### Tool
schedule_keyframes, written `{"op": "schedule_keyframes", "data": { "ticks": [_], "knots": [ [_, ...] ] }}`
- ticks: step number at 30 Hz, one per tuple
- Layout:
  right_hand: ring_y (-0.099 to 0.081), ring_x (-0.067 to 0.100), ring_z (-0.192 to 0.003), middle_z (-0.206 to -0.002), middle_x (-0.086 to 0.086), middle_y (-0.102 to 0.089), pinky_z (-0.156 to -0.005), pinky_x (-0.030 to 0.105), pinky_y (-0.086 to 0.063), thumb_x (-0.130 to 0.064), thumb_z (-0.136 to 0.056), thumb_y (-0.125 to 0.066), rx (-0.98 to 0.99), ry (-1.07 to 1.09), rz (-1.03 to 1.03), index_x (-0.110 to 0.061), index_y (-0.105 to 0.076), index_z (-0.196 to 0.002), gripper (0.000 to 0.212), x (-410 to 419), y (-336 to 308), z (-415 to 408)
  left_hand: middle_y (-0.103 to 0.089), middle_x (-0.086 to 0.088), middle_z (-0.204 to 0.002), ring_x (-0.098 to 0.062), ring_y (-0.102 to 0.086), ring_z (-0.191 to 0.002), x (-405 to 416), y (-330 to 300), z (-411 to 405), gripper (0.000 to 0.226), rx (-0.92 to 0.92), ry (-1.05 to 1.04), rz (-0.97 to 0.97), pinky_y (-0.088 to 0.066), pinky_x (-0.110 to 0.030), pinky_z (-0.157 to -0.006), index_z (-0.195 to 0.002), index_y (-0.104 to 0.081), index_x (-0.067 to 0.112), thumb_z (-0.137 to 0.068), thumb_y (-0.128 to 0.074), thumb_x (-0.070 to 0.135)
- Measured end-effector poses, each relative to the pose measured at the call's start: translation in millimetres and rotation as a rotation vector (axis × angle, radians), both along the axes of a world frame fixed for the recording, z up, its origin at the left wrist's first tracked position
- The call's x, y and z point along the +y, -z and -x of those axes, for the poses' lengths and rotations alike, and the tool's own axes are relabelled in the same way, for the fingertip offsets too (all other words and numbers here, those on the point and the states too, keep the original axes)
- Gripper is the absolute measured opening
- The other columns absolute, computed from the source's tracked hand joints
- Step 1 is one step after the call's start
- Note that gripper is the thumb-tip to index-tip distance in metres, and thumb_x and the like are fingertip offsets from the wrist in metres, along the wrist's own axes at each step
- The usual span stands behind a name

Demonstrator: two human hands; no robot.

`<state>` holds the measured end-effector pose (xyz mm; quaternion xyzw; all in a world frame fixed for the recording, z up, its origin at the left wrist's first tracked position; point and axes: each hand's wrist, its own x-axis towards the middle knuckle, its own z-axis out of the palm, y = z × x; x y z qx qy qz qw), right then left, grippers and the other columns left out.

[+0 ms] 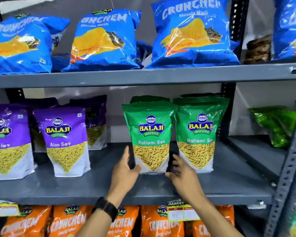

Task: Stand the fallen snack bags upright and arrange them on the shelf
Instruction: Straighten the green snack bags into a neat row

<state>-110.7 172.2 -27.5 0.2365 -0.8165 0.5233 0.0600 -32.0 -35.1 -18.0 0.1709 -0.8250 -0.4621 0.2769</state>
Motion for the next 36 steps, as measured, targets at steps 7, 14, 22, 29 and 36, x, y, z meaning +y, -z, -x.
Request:
{"op": "schedule_keyframes", "data": {
  "ticks": [7,14,22,29,36],
  "knots": [
    [-0.068,0.027,-0.115,-0.128,0.008,-0.068,-0.102,0.050,-0.055,-0.009,-0.083,-0.080,0.093,0.338,0.212,-0.019,-0.057,-0.137,0.059,47.8,0.3,18.9,-0.079,0.007,-0.126,0.000,-0.072,-0.112,72.2,-11.4,-13.9,0.048,-0.025,0.128,0.071,-0.056,-0.027,-0.107,-0.146,-0.063,0.021,-0.098,-0.068,0.026],
    [-0.061,0.016,-0.129,-0.129,-0.019,-0.066,-0.113,0.044,-0.047,-0.014,-0.076,-0.090,-0.151,-0.042,0.080,-0.029,-0.042,-0.150,0.089,66.3,-5.4,79.5,-0.015,-0.012,-0.178,-0.029,-0.025,-0.163,123.8,-19.2,56.5,0.097,-0.288,0.193,0.096,-0.026,-0.033,-0.127,-0.169,0.000,0.008,-0.102,-0.061,0.043],
    [-0.051,0.025,-0.141,-0.150,-0.002,-0.057,-0.118,0.050,-0.041,-0.028,-0.079,-0.080,-0.150,0.050,0.074,-0.041,-0.037,-0.151,0.085,102.0,8.3,105.6,-0.063,0.003,-0.152,-0.020,-0.064,-0.134,118.4,11.5,104.1,0.090,-0.201,0.190,-0.019,-0.052,-0.047,-0.114,-0.151,-0.048,0.026,-0.074,-0.080,0.060],
    [-0.059,0.021,-0.133,-0.142,-0.009,-0.065,-0.115,0.052,-0.046,-0.031,-0.076,-0.079,-0.121,0.084,0.098,-0.044,-0.045,-0.144,0.077,112.3,25.2,110.4,-0.075,0.010,-0.131,-0.015,-0.072,-0.116,136.3,-5.7,90.7,0.044,-0.163,0.254,0.002,-0.057,-0.038,-0.107,-0.131,-0.064,0.030,-0.090,-0.078,0.027],
    [-0.048,0.021,-0.146,-0.156,-0.005,-0.054,-0.121,0.051,-0.039,-0.032,-0.083,-0.080,-0.084,0.124,0.028,-0.038,-0.033,-0.157,0.088,112.3,16.2,99.3,-0.072,0.001,-0.138,-0.019,-0.070,-0.118,141.8,-8.7,86.6,0.049,-0.158,0.251,0.018,-0.056,-0.037,-0.105,-0.141,-0.061,0.020,-0.094,-0.074,0.028]
  ]
}}
